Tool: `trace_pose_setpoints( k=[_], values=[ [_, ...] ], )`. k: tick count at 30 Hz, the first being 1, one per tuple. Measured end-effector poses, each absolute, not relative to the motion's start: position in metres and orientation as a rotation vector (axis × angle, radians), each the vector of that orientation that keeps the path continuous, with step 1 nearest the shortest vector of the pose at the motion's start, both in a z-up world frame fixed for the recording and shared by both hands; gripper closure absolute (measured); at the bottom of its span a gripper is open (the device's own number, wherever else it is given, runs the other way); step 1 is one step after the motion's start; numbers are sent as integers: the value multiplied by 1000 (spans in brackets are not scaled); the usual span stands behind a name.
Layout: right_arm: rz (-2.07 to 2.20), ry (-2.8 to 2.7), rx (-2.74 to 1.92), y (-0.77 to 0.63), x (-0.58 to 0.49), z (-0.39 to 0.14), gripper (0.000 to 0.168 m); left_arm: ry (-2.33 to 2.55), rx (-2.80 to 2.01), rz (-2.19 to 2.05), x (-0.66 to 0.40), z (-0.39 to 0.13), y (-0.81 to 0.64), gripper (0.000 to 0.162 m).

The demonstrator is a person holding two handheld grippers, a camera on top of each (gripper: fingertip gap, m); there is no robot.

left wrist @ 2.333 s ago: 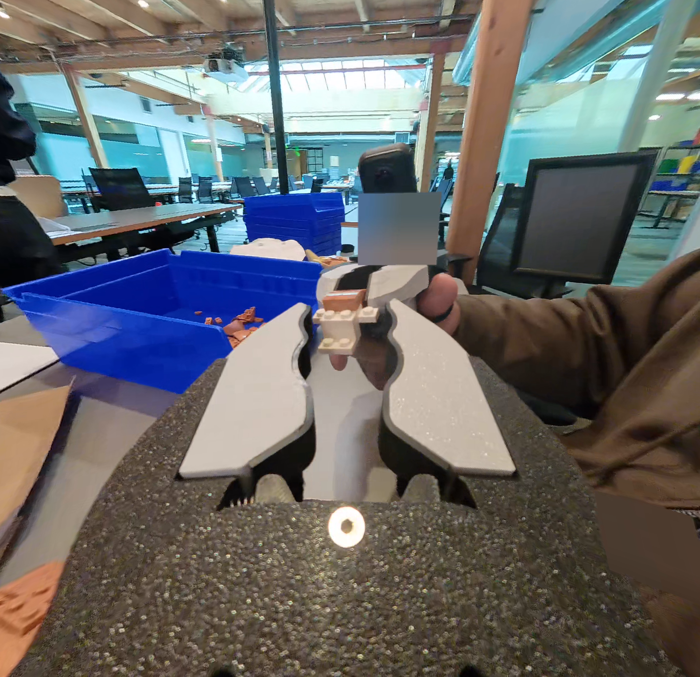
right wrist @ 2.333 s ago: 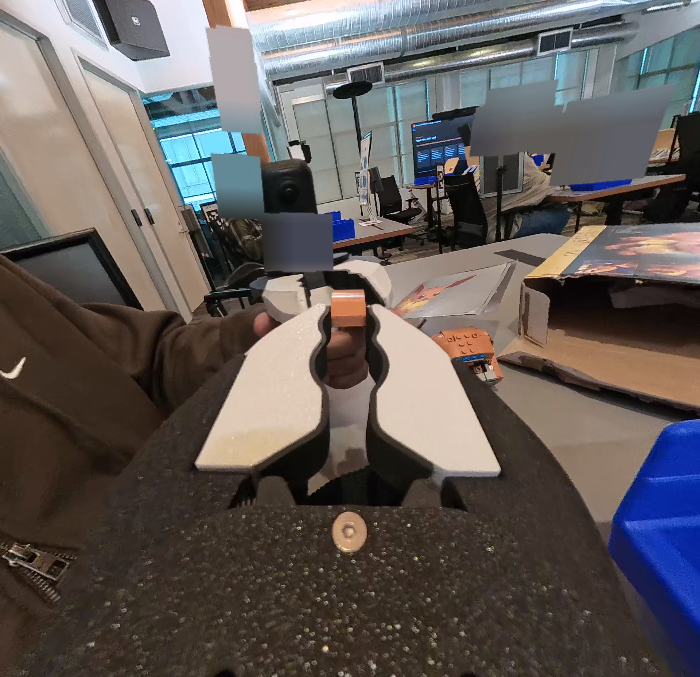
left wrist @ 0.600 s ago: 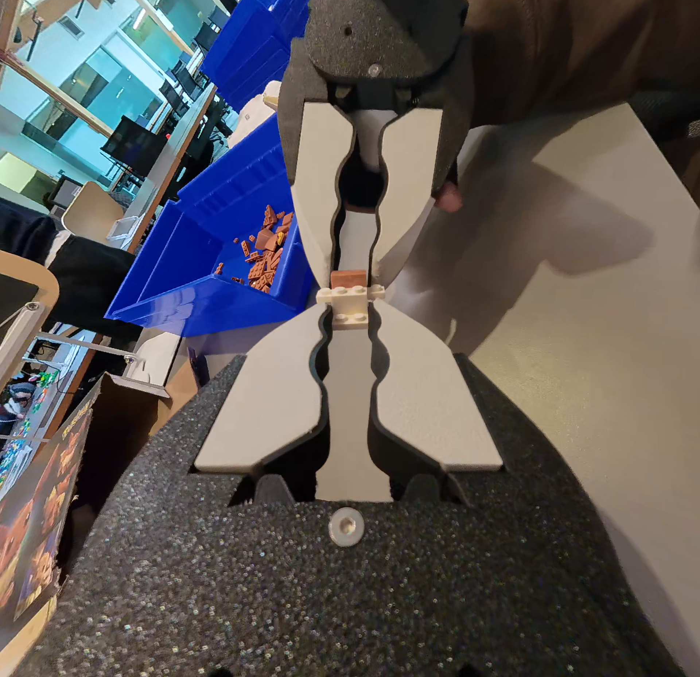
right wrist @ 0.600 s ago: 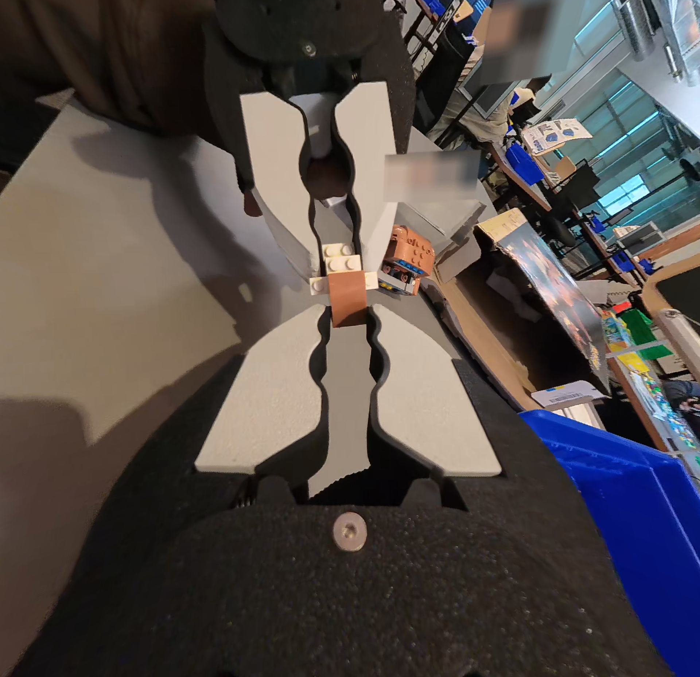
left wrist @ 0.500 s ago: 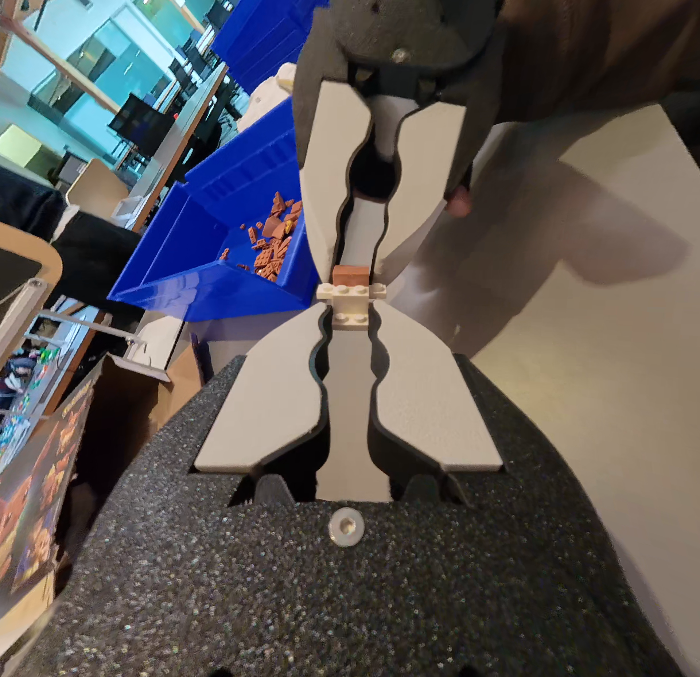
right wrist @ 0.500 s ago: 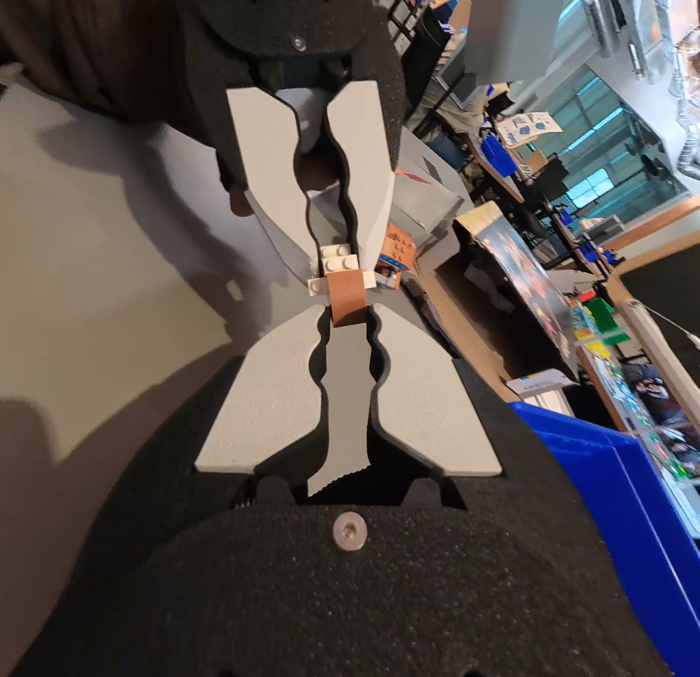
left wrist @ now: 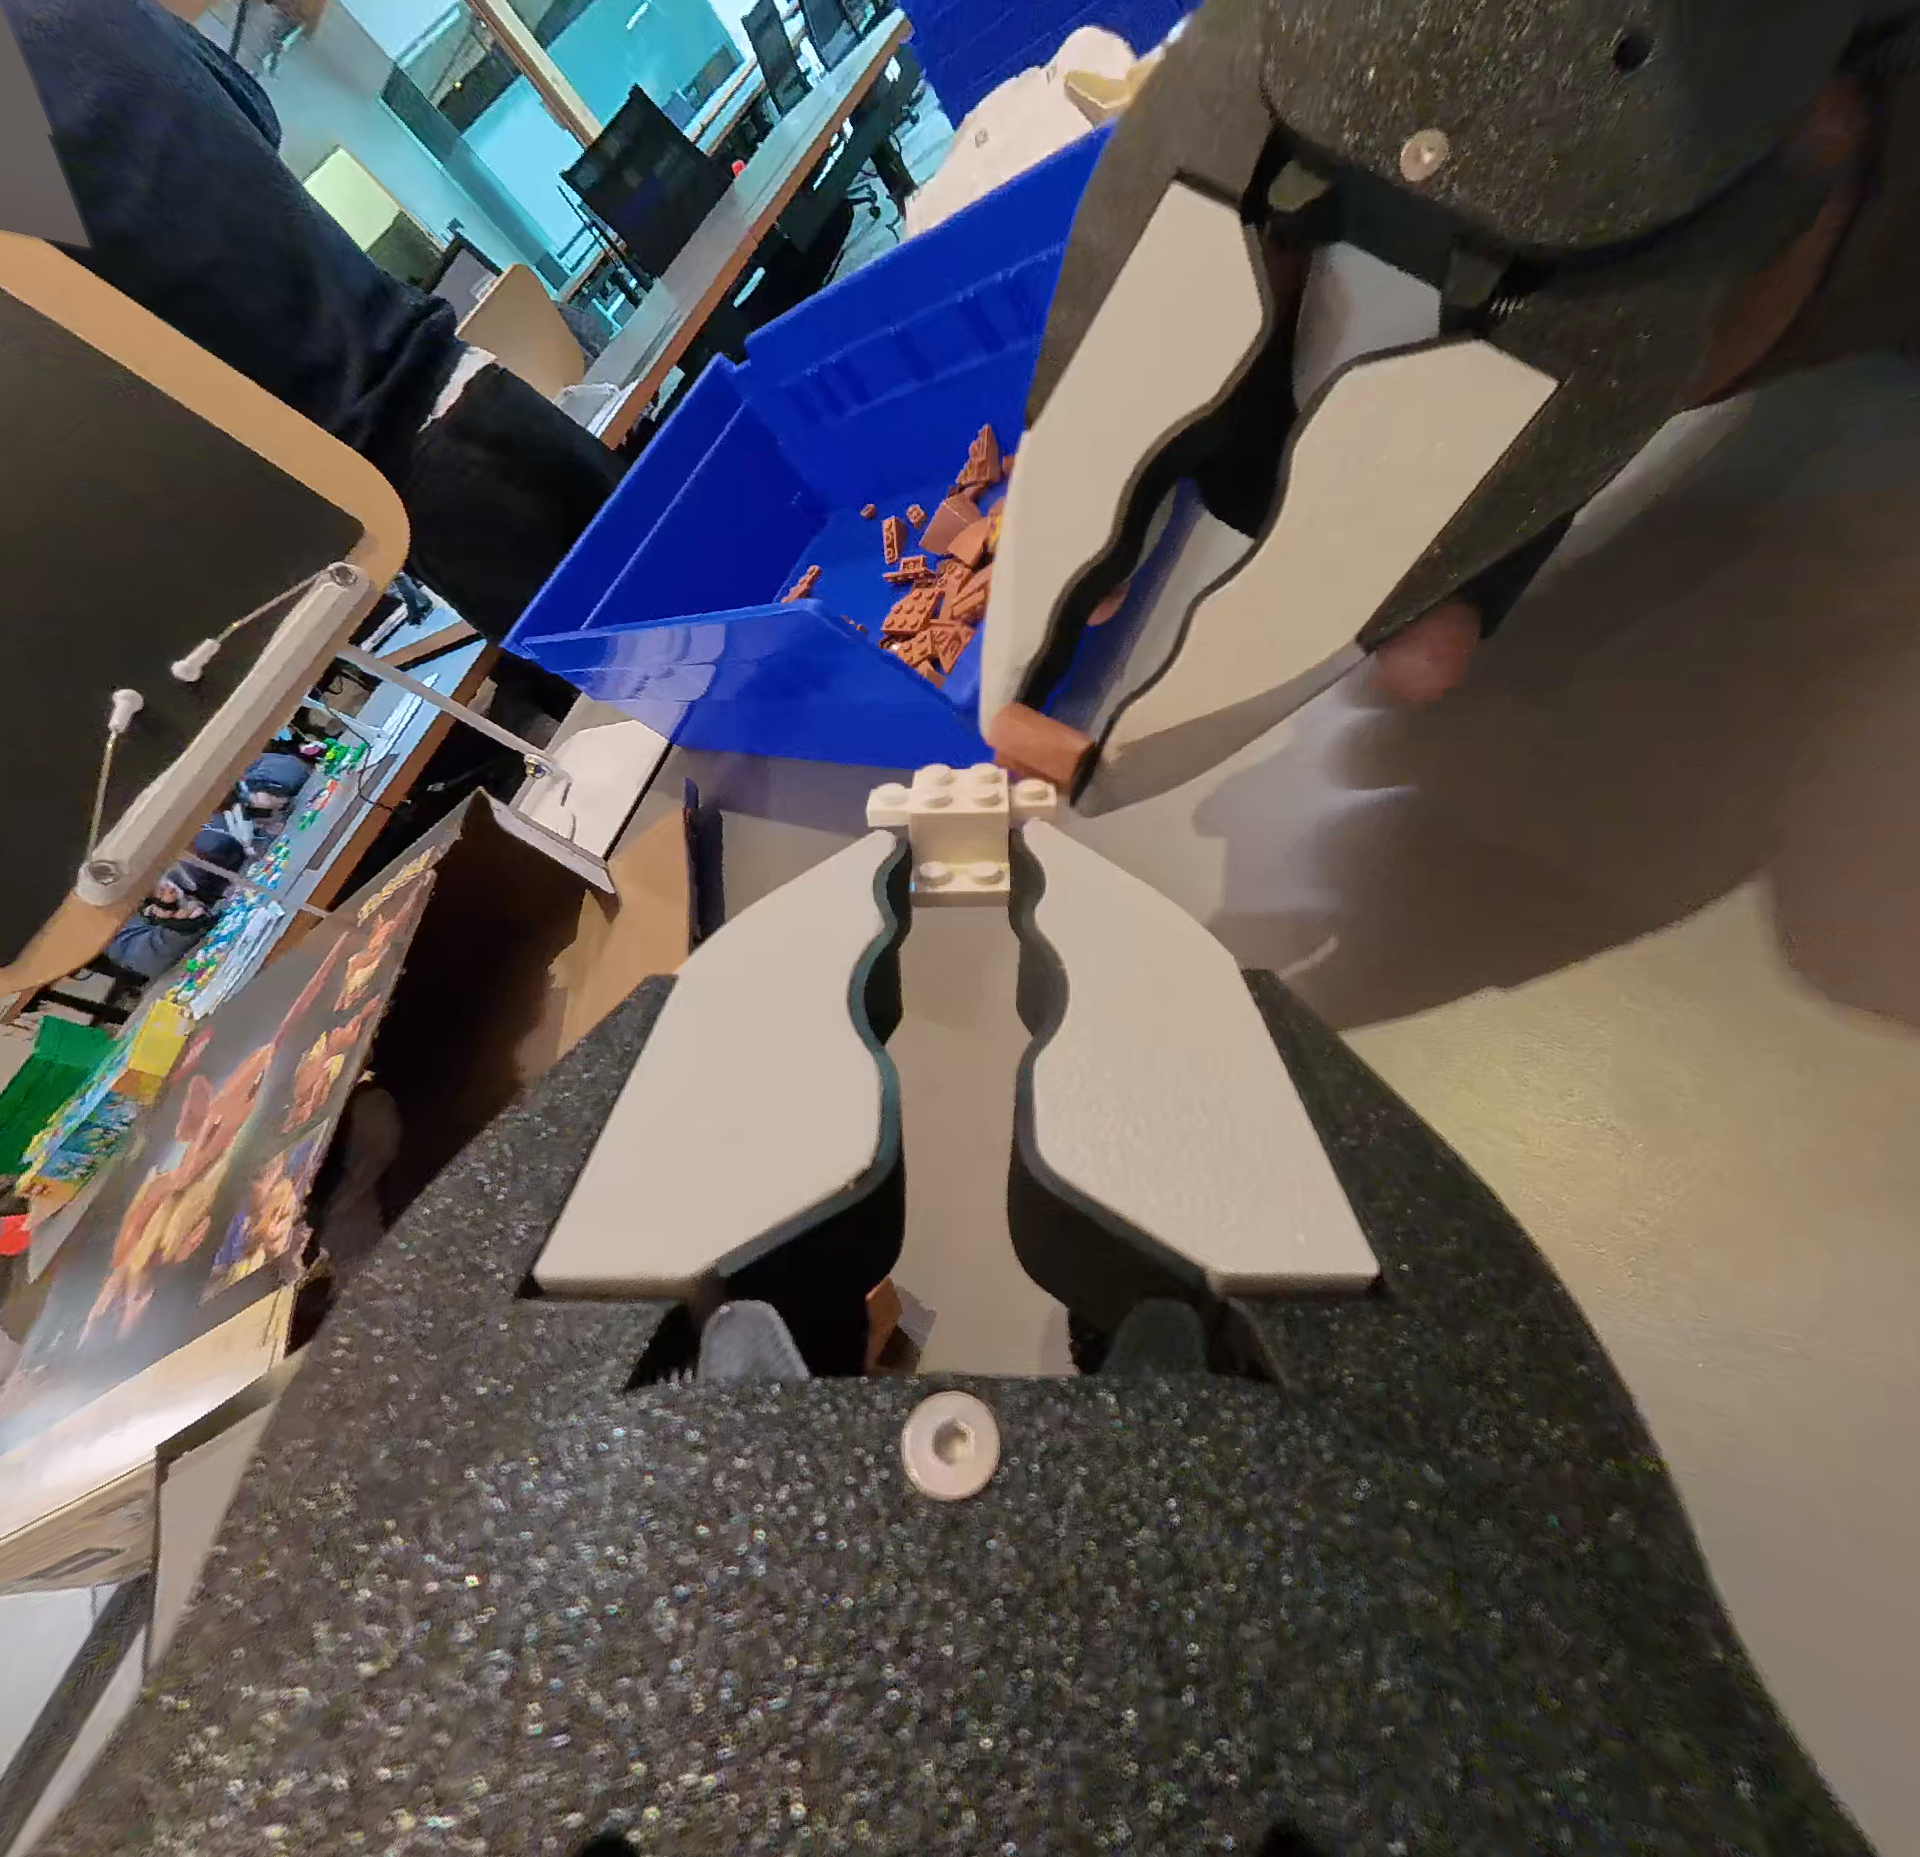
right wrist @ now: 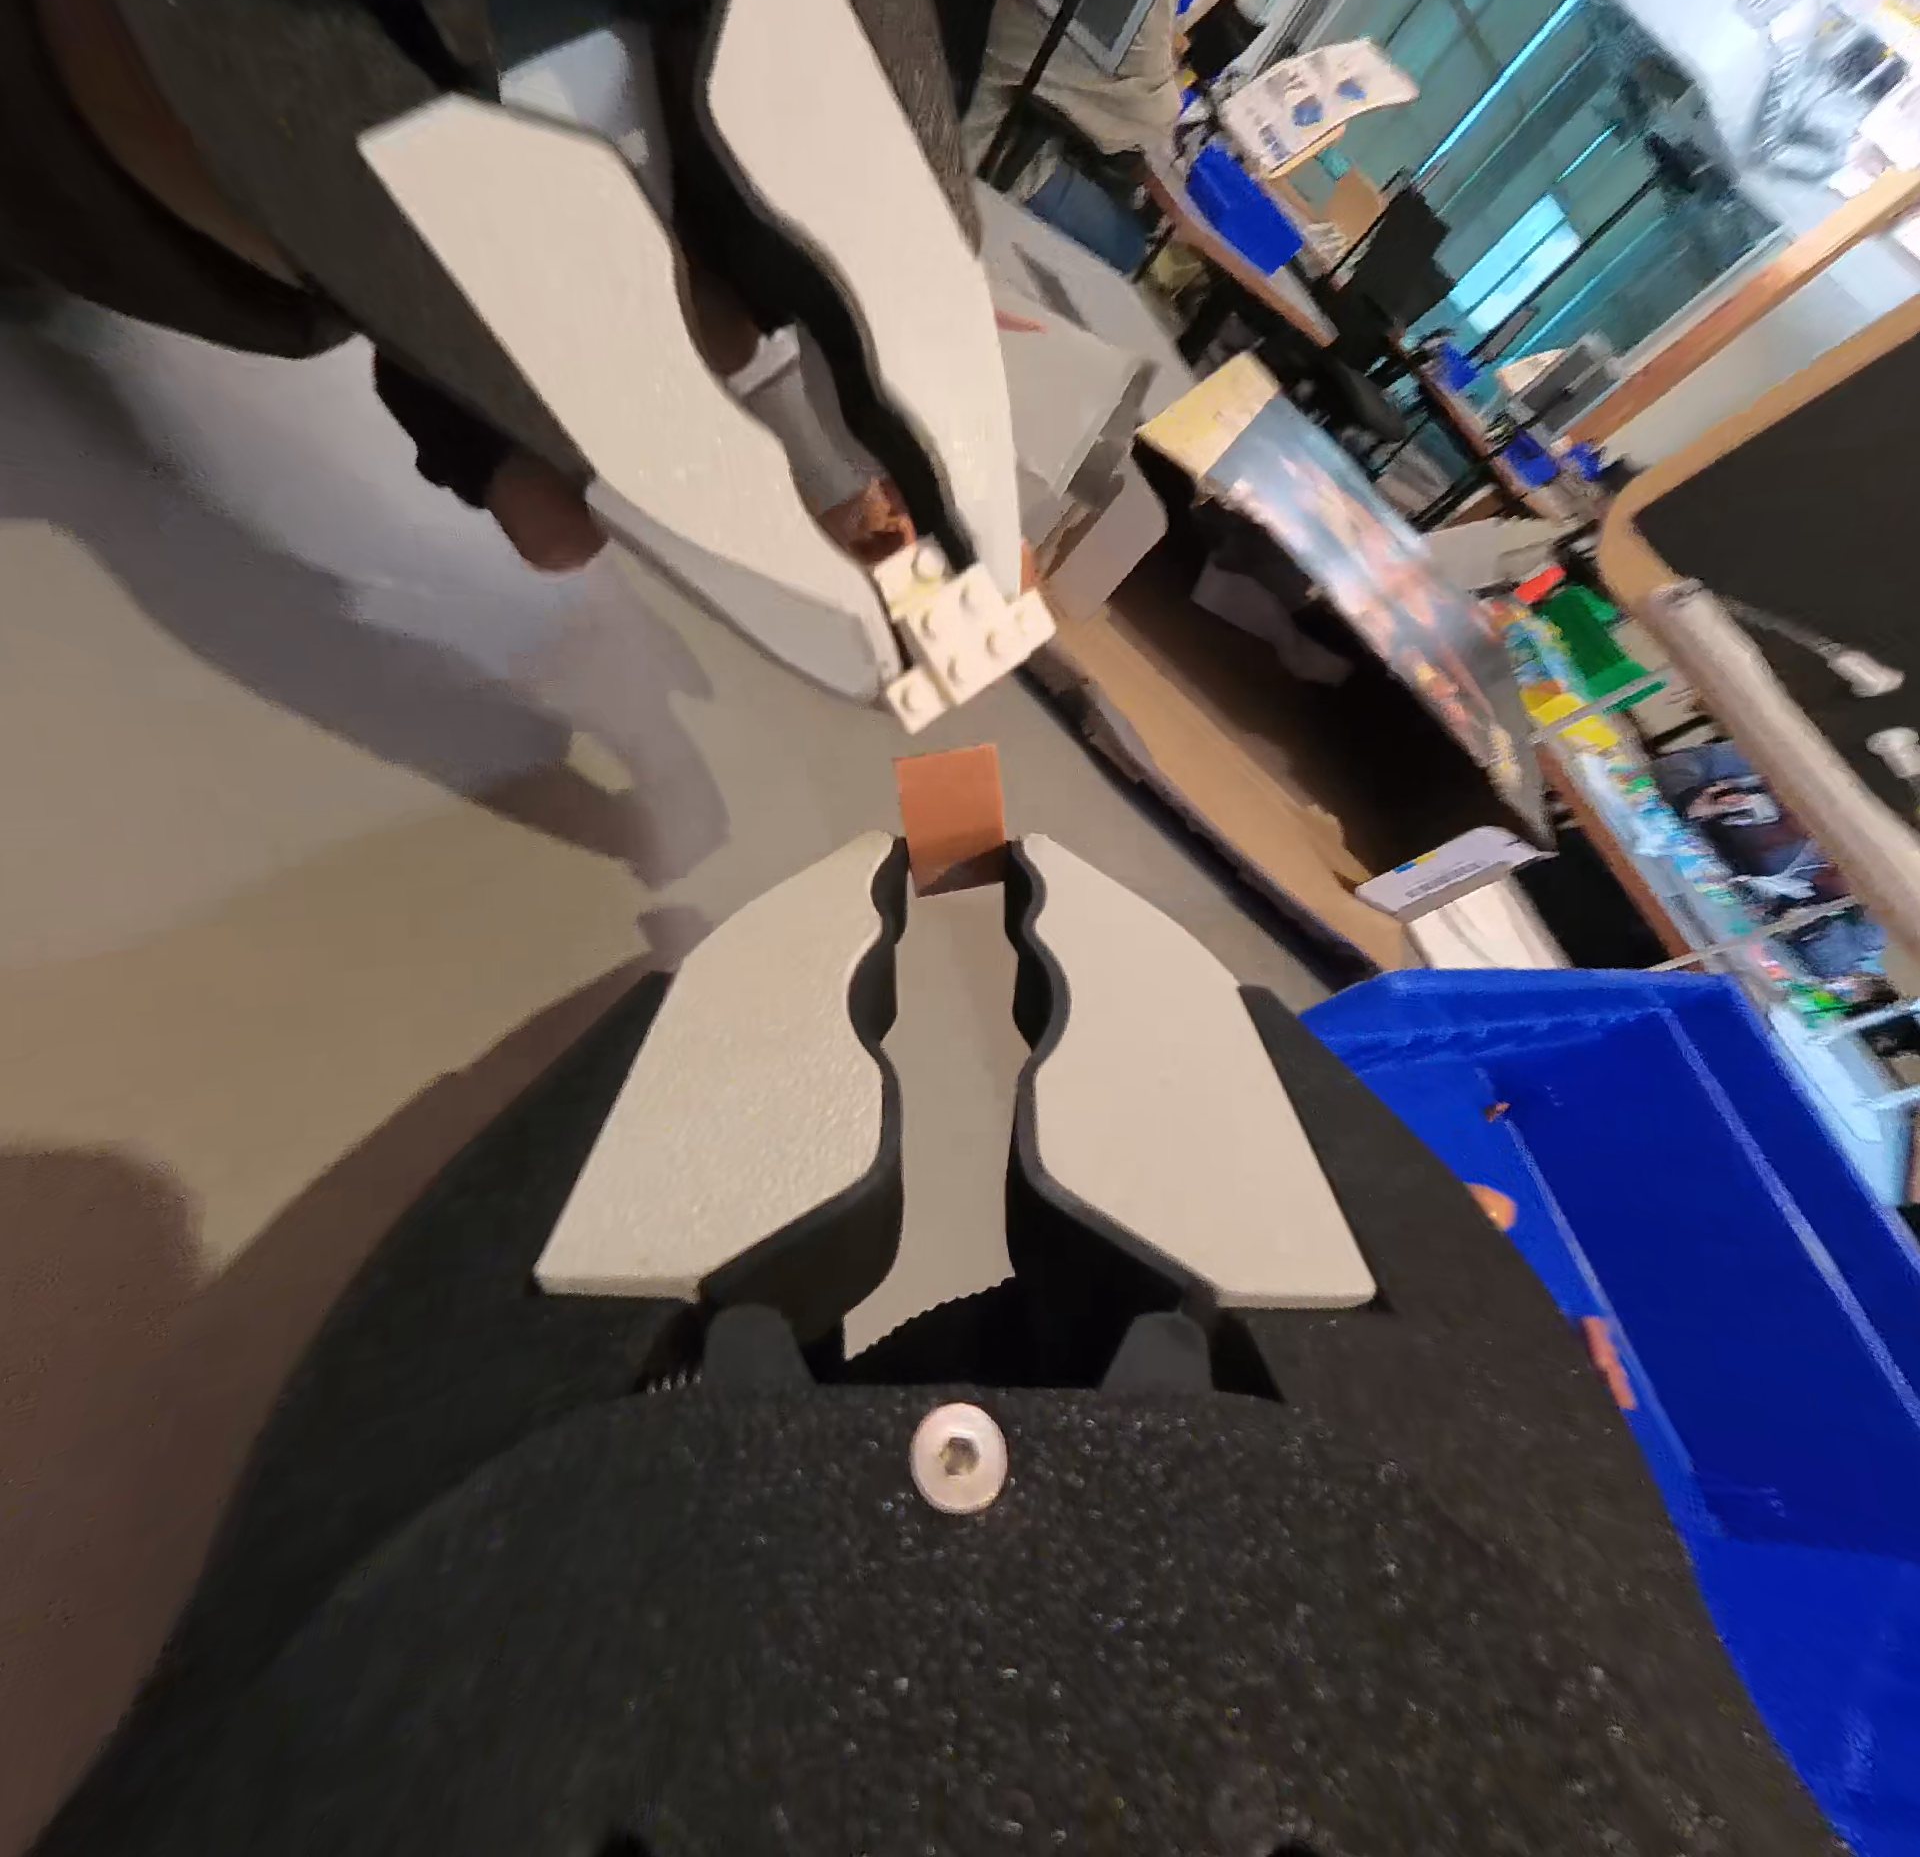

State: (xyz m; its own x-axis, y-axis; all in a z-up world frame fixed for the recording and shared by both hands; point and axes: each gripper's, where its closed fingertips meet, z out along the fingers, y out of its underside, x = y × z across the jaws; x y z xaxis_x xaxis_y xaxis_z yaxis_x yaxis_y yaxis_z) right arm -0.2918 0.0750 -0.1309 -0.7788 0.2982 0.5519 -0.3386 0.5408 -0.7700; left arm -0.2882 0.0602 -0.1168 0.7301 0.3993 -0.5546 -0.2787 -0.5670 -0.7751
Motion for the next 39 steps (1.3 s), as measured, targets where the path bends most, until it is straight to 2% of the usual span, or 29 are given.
trace_pose_setpoints(
  k=[4, 7, 13, 20, 26, 32, 37, 39],
  values=[
    [1300, -2277, -41, 81, -291, -144, 151, -136, -1930, 760, -285, -112, 59, 144],
    [1544, -2412, -146, 78, -279, -139, 151, -210, -1919, 620, -284, -114, 59, 144],
    [2031, -2445, -369, 84, -271, -109, 152, -237, -2067, 410, -273, -147, 63, 144],
    [2236, -2434, -419, 85, -266, -97, 151, 0, -2410, 407, -248, -203, 68, 144],
    [2396, -2397, -444, 89, -264, -84, 152, 1, -2435, 334, -242, -210, 67, 141],
    [2317, -2426, -418, 87, -263, -90, 152, -47, -2286, 292, -243, -181, 67, 119],
    [1991, -2530, -295, 79, -261, -117, 152, -82, -1909, 379, -253, -114, 70, 117],
    [1845, -2573, -223, 74, -257, -130, 152, -94, -1842, 391, -254, -102, 70, 117]
  ],
)
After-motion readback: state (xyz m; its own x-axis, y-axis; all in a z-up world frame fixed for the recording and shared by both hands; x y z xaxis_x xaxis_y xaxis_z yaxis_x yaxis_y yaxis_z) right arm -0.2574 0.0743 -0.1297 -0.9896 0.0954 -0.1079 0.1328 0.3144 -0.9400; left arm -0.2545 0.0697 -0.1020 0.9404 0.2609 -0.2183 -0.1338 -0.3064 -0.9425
